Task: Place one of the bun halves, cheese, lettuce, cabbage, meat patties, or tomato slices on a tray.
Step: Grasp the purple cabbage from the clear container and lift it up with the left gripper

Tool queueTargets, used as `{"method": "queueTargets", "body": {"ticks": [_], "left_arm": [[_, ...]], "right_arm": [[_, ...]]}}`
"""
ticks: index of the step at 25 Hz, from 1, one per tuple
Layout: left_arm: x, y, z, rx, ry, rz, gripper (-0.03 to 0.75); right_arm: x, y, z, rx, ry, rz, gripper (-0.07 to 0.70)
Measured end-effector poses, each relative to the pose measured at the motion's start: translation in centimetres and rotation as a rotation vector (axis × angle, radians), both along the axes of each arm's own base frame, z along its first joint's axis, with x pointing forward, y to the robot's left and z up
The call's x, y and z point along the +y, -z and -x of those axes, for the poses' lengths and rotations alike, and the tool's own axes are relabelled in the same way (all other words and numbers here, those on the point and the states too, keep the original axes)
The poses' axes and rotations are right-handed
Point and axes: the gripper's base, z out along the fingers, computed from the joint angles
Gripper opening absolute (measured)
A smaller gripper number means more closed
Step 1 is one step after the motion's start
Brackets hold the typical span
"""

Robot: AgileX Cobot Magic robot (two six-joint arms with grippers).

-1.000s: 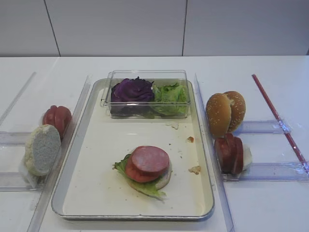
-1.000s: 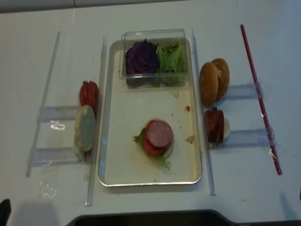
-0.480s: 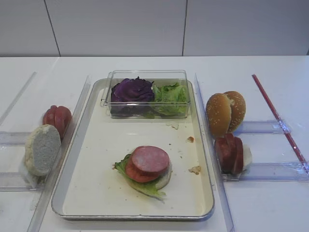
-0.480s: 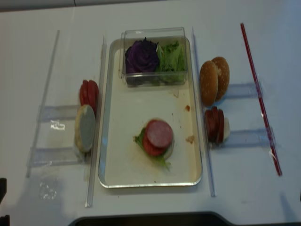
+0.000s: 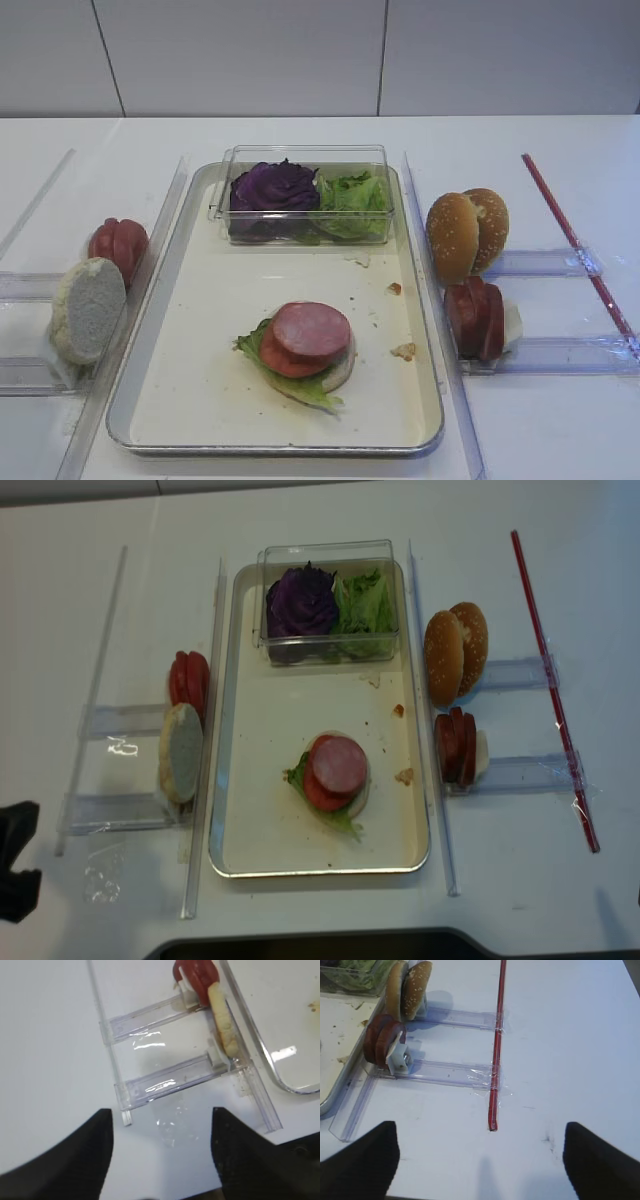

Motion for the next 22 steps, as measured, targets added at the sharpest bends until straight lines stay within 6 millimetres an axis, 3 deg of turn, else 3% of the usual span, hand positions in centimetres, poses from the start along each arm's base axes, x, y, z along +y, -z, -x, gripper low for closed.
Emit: {"method": "queueTargets", "body": {"ticks": [7,22], "left_arm": [[-2.3,-1.7,-3.8,0.054,0.083,-0.042,0.433],[-7.5,-2.9,-14.7,0.165,0.091,-0.119,0.433]], "right_arm": [[0.0,0.0,0.0,0.000,0.000,0.000,0.684],[0.0,0.0,0.0,0.000,0.000,0.000,0.684]]}}
